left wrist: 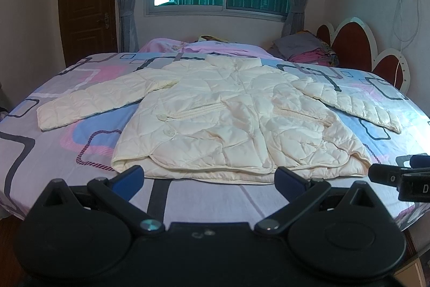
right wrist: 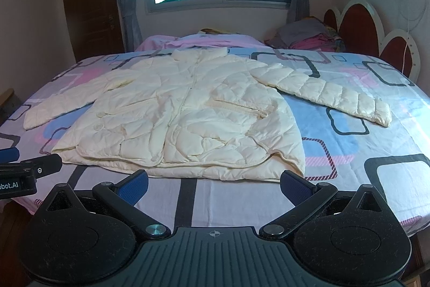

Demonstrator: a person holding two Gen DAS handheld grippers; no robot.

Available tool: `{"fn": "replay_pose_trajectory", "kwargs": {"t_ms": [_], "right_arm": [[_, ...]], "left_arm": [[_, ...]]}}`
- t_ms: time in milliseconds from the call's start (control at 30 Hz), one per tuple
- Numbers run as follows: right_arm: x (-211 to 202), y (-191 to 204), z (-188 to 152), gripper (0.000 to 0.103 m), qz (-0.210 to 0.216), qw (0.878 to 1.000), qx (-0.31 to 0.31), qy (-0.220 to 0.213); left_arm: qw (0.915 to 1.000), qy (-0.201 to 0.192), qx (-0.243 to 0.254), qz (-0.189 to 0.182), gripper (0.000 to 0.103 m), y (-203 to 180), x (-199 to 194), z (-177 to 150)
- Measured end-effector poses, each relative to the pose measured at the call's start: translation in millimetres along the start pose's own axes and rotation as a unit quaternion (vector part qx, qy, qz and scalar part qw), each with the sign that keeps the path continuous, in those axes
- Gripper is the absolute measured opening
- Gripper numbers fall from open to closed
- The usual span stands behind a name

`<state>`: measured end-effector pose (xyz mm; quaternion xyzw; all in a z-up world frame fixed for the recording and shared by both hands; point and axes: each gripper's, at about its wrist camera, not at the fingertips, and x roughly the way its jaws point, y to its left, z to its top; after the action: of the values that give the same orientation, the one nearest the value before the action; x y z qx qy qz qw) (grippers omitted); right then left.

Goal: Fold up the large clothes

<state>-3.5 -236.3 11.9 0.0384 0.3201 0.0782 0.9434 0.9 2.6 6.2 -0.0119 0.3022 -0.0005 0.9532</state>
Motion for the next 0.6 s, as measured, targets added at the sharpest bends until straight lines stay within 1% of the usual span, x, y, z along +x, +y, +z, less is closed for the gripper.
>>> {"fn": "replay_pose_trajectory", "kwargs": {"t_ms": [600], "right_arm": [[0.2, 0.1, 0.0, 0.103, 0.001, 1.0, 0.0, 0.0]], "left_arm": [[1.0, 0.0, 0.001, -0.001, 0.103, -2.6, -0.7, -2.1]]}}
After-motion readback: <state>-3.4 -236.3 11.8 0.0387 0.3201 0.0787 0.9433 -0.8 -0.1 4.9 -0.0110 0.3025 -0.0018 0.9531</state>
